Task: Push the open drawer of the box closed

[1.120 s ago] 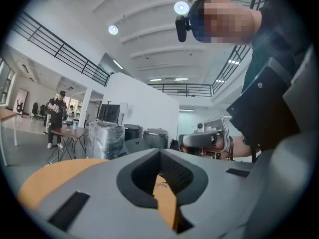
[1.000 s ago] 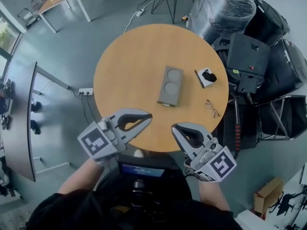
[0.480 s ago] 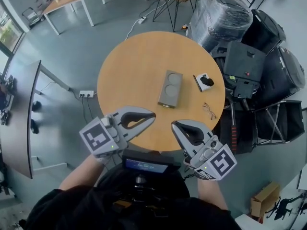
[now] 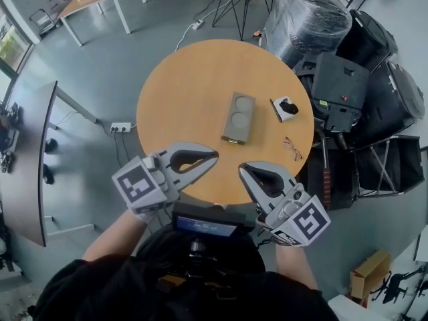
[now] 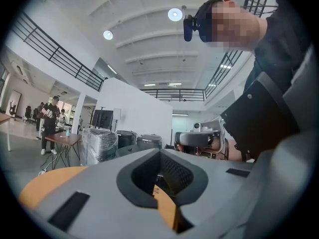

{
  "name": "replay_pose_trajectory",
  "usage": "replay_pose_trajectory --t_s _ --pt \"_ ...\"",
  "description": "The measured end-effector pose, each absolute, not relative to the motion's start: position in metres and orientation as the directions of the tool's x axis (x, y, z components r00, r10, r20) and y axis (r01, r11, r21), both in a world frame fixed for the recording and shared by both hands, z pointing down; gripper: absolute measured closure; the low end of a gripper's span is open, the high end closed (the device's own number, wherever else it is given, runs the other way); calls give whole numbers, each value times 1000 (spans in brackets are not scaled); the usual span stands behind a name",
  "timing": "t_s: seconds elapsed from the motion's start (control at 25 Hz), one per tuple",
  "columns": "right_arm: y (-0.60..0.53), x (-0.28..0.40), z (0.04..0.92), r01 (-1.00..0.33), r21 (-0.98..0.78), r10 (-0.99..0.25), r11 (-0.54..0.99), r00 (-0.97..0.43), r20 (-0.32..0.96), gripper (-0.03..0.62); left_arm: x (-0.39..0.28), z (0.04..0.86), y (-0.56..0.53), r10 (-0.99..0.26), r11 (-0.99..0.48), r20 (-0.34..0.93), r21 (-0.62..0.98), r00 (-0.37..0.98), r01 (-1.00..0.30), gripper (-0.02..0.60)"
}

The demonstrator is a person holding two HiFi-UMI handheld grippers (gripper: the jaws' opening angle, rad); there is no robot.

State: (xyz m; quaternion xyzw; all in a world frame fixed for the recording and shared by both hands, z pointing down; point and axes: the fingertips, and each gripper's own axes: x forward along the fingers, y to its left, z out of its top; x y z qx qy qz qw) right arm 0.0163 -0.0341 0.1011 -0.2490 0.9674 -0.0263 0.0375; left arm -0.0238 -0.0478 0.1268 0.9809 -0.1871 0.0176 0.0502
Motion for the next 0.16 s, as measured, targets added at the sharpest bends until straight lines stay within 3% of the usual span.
replay_pose_trajectory --t_s 0.16 --pt "-33 16 99 -485 -64 -489 872 -871 -55 582 -24 124 -46 -361 -927 57 84 931 -365 554"
